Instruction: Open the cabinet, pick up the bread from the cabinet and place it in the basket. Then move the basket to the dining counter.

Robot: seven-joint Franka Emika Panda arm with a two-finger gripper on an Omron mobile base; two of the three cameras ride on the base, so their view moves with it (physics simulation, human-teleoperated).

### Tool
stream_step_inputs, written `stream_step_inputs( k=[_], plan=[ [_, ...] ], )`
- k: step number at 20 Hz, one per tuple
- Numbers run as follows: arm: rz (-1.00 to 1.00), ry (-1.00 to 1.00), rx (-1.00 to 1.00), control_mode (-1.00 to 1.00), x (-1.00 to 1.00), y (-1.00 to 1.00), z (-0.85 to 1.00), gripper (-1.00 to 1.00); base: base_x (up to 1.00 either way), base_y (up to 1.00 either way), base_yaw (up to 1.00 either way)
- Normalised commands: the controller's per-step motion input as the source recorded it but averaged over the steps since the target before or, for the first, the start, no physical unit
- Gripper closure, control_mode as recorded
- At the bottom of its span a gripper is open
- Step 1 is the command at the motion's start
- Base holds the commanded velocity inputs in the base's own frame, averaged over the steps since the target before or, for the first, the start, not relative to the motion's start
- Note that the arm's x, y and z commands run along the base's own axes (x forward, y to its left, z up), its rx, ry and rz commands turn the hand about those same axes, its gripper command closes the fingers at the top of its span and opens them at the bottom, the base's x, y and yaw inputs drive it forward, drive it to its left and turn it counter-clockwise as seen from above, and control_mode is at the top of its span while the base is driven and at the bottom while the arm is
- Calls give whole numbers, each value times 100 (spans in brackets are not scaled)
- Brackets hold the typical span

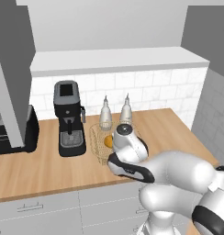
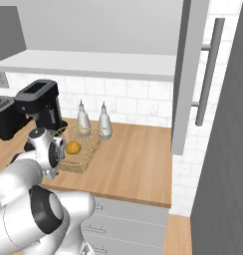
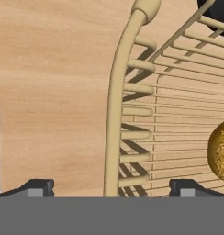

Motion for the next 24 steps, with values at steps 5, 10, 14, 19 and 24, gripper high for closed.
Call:
stream_step_inputs(
  k=[5, 10, 14, 19, 24],
  plan=[
    [3, 0, 0, -100, 7, -1, 0, -100, 0, 0, 0],
    [1, 0, 0, -100, 0, 0, -17, -100, 0, 0, 0],
    [1, 0, 0, -100, 1, -3, -37, -100, 0, 0, 0],
    [1, 0, 0, -100, 0, -4, -19, 100, 0, 0, 0],
    [1, 0, 0, -100, 0, -2, -12, 100, 0, 0, 0]
  ],
)
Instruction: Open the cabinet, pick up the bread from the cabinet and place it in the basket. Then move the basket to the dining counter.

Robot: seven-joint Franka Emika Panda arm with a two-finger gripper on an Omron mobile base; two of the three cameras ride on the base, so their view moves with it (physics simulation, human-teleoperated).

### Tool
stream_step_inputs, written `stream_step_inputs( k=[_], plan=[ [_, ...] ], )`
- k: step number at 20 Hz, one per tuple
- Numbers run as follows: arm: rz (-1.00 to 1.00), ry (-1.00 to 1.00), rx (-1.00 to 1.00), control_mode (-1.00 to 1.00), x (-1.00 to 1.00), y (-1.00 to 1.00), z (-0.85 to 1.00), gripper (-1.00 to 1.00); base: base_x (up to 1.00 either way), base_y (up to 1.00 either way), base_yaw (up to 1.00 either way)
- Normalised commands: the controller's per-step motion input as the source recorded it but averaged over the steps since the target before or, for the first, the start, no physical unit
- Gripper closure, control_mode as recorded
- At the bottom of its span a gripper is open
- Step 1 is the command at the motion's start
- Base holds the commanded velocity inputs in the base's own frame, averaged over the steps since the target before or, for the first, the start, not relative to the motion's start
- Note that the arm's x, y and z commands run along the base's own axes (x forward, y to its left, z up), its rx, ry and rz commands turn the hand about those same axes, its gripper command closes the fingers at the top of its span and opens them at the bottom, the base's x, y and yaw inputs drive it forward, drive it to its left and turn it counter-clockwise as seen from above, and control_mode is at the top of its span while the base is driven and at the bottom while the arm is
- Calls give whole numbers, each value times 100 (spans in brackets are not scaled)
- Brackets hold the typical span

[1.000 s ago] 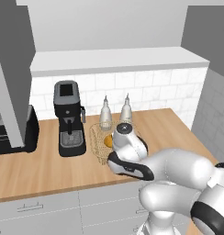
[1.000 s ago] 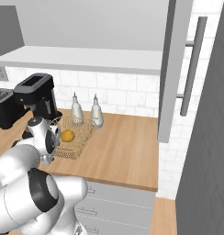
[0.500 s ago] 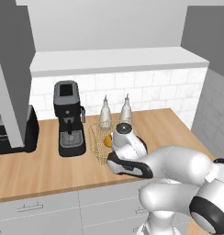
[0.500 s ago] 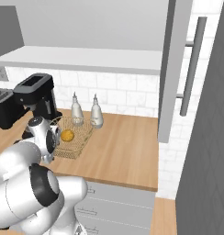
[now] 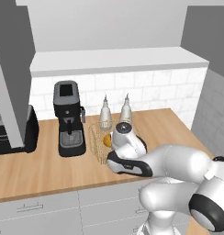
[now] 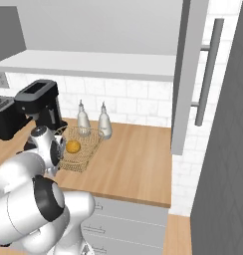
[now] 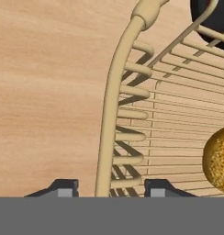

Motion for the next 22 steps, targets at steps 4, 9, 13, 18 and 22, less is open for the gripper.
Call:
stream_step_inputs(
  k=[4, 9, 13, 18, 22],
  plan=[
    [1, 0, 0, -100, -5, -21, 0, 100, 0, 0, 0],
    [0, 0, 0, -100, -37, -7, 7, 100, 0, 0, 0],
    [0, 0, 0, -100, -50, 0, 20, 100, 0, 0, 0],
    [0, -8, 0, -100, -70, -13, 67, 100, 0, 0, 0],
    [0, -16, 0, -100, -47, -46, 64, 100, 0, 0, 0]
  ],
)
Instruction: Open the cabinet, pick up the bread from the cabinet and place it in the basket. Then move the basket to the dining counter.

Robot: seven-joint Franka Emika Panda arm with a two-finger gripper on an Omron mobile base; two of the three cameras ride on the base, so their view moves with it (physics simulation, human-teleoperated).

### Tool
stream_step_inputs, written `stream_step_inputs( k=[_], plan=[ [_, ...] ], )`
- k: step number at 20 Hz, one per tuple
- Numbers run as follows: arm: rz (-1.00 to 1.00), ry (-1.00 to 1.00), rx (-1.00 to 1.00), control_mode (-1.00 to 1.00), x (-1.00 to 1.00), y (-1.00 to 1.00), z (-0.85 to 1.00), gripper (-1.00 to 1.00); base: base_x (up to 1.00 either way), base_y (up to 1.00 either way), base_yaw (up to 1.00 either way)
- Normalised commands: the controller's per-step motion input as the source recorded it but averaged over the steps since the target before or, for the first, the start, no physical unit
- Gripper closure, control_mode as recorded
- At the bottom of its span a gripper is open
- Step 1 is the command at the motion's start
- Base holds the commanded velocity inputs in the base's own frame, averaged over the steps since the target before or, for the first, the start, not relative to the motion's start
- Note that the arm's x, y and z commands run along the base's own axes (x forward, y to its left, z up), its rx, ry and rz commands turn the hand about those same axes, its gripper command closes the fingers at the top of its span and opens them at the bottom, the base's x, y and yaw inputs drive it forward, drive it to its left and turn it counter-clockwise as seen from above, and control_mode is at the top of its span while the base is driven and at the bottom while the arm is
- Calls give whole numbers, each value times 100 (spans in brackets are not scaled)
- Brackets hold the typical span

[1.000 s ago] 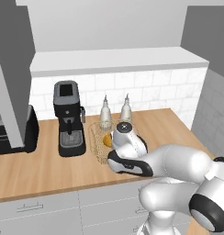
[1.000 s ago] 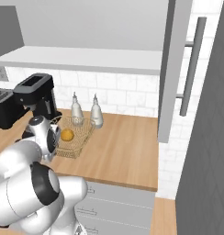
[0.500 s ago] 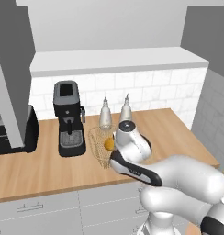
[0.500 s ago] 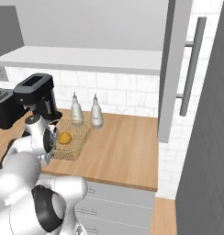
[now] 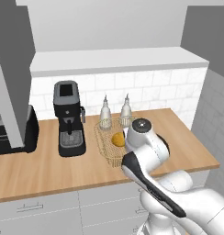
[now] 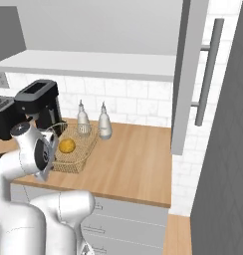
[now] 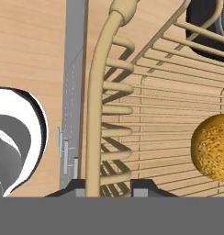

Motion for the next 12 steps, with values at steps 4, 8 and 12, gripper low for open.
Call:
stream_step_inputs(
  k=[4, 8, 12],
  plan=[
    [0, -9, 5, -100, -67, -59, 64, 100, 0, 0, 0],
    [2, -4, 7, -100, -41, -36, 74, 100, 0, 0, 0],
    [0, 0, 6, -100, -31, -15, 73, 100, 0, 0, 0]
  ],
)
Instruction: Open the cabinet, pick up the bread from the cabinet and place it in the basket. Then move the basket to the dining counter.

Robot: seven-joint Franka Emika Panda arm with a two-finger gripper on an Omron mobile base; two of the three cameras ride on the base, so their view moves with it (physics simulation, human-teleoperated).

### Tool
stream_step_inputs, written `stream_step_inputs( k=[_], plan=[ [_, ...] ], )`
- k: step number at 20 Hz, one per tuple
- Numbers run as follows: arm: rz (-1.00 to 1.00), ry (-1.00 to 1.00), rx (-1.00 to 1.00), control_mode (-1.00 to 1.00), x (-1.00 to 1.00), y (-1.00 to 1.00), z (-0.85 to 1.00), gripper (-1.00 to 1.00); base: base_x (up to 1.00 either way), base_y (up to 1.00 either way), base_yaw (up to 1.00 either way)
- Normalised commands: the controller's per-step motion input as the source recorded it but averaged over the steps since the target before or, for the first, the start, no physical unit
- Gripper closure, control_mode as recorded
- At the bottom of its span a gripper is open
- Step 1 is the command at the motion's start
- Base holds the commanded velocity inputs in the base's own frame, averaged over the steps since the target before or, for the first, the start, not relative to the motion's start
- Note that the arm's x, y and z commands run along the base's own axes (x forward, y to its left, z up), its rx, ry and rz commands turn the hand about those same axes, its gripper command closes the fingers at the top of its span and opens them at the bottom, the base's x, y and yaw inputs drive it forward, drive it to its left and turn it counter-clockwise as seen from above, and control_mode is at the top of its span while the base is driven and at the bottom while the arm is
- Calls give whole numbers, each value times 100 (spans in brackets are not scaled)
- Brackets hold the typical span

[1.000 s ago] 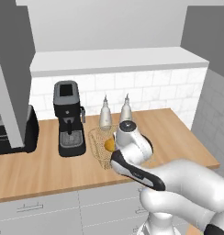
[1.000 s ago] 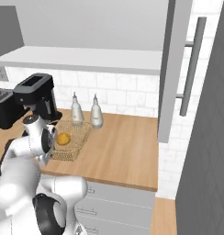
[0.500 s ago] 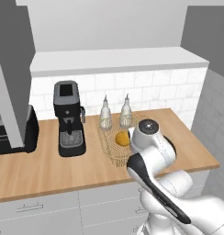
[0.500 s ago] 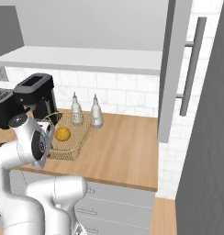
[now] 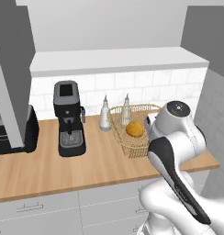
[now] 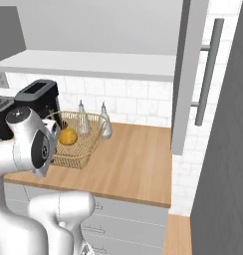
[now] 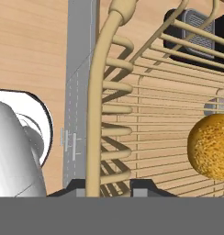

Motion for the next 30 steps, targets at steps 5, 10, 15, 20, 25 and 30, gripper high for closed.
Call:
stream_step_inputs(
  k=[5, 10, 15, 20, 25, 30],
  plan=[
    [0, 0, 0, -100, -18, -3, 8, 100, 0, 0, 0],
    [0, 0, 0, -100, 0, 0, 0, 100, 0, 0, 0],
    [0, 0, 0, -100, 0, 0, 0, 100, 0, 0, 0],
    [0, 0, 0, 100, -3, 0, 0, 100, -73, -1, 3],
    [0, 0, 0, 100, 0, 0, 0, 100, -100, 0, 14],
    [0, 0, 0, 100, 0, 0, 0, 100, -85, 0, 48]
  ],
)
